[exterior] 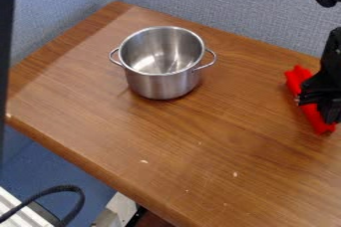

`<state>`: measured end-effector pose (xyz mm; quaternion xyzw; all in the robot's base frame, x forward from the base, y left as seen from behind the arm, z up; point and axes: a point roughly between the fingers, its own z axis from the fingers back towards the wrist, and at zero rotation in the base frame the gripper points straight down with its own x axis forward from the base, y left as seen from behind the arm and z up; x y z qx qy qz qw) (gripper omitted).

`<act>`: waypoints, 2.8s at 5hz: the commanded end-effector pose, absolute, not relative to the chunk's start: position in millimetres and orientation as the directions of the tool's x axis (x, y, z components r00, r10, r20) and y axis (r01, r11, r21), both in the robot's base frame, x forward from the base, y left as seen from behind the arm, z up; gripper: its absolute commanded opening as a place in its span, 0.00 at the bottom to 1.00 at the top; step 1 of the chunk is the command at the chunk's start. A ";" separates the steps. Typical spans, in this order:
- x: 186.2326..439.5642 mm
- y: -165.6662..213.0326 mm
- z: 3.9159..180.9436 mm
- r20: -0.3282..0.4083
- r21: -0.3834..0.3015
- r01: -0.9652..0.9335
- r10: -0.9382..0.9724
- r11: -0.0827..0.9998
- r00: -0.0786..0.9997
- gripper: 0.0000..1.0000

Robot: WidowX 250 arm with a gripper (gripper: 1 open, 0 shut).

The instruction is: Put the red object in the metal pot

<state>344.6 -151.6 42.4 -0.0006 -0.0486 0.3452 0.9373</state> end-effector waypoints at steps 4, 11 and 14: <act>338.5 -124.7 0.8 0.066 0.068 -0.634 0.631 0.770 0.773 0.00; 347.9 -77.0 6.8 0.038 0.071 -0.583 0.582 0.809 0.812 0.00; 358.0 -74.0 -6.2 0.016 0.082 -0.609 0.610 0.789 0.792 0.00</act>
